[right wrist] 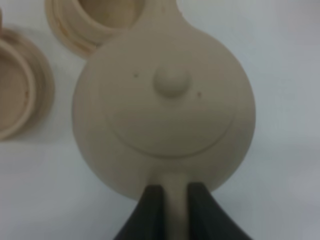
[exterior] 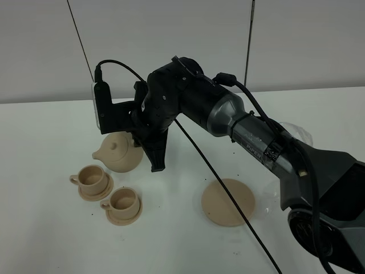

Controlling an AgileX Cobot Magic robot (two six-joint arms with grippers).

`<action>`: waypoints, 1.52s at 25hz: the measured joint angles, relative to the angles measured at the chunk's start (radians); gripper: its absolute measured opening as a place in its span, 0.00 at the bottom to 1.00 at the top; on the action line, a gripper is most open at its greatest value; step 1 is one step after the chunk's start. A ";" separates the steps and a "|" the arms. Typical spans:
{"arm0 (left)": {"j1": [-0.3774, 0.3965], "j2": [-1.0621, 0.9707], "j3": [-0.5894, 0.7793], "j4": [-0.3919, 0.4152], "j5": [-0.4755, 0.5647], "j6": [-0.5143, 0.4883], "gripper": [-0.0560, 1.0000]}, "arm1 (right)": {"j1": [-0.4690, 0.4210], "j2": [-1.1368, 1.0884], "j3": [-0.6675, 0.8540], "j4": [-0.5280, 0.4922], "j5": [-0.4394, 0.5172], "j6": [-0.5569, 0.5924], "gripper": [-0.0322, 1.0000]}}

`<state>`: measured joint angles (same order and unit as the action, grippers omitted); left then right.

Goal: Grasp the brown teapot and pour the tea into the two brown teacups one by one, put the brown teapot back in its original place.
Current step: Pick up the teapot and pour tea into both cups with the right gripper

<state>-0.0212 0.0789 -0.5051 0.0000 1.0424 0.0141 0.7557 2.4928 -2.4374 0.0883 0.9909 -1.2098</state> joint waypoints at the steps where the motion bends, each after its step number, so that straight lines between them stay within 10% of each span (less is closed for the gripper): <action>1: 0.000 0.000 0.000 0.000 0.000 0.000 0.27 | 0.003 0.000 0.000 -0.008 0.000 0.001 0.13; 38: 0.000 0.000 0.000 0.000 0.000 0.000 0.27 | 0.096 -0.020 0.000 -0.229 -0.003 0.026 0.13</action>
<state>-0.0212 0.0789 -0.5051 0.0000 1.0424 0.0141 0.8520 2.4726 -2.4374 -0.1412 0.9876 -1.1838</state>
